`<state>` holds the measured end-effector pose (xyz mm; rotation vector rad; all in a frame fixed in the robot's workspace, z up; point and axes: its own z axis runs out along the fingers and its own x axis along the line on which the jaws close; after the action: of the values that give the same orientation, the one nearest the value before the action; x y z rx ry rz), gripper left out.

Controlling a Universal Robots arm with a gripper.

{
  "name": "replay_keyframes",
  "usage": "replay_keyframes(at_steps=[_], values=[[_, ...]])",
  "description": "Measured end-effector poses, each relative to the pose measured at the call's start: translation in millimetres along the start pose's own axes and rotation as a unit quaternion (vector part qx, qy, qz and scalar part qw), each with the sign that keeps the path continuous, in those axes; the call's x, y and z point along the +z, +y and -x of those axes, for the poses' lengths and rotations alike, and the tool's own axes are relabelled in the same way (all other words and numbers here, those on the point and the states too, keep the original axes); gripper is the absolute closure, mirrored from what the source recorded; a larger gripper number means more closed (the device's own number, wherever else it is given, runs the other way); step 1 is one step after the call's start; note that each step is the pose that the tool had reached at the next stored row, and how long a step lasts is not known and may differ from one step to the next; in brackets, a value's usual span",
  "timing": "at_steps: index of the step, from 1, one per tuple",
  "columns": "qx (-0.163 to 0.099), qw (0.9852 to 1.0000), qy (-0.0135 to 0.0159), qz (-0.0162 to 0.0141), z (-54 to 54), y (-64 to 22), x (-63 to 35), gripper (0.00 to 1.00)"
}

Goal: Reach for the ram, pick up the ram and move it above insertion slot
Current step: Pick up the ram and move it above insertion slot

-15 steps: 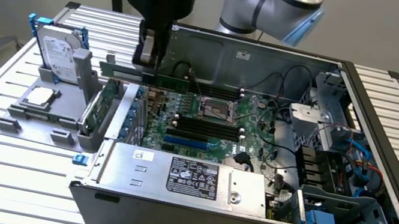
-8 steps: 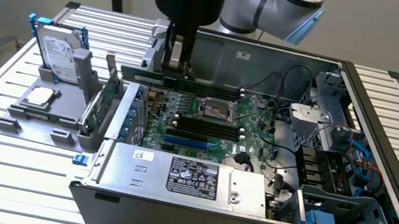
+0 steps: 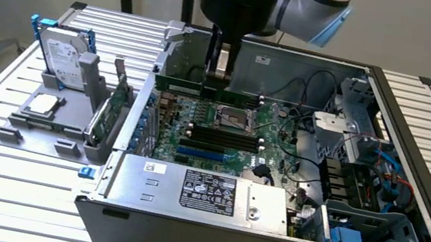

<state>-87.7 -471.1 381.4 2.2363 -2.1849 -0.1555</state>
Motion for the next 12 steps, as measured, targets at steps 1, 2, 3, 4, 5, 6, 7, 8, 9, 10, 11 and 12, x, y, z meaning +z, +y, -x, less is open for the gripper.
replay_keyframes(at_steps=[1,2,3,4,5,6,7,8,9,10,11,12], values=[[0.000,1.0000,0.0000,0.0000,0.8,-3.6,-0.1,0.86],[0.000,1.0000,0.0000,0.0000,1.9,-6.9,-0.1,0.86],[0.000,1.0000,0.0000,0.0000,3.5,-10.3,0.0,0.86],[0.000,1.0000,0.0000,0.0000,5.2,-13.1,0.1,0.86],[0.000,1.0000,0.0000,0.0000,7.1,-15.9,0.2,0.86],[0.000,1.0000,0.0000,0.0000,9.2,-18.7,0.4,0.86],[0.000,1.0000,0.0000,0.0000,11.3,-21.4,0.6,0.86],[0.000,1.0000,0.0000,0.0000,13.4,-24.1,0.8,0.86],[0.000,1.0000,0.0000,0.0000,15.7,-26.7,1.0,0.86],[0.000,1.0000,0.0000,0.0000,18.0,-29.2,1.2,0.86],[0.000,1.0000,0.0000,0.0000,20.3,-31.7,1.4,0.86],[0.000,1.0000,0.0000,0.0000,22.8,-34.0,1.7,0.86]])
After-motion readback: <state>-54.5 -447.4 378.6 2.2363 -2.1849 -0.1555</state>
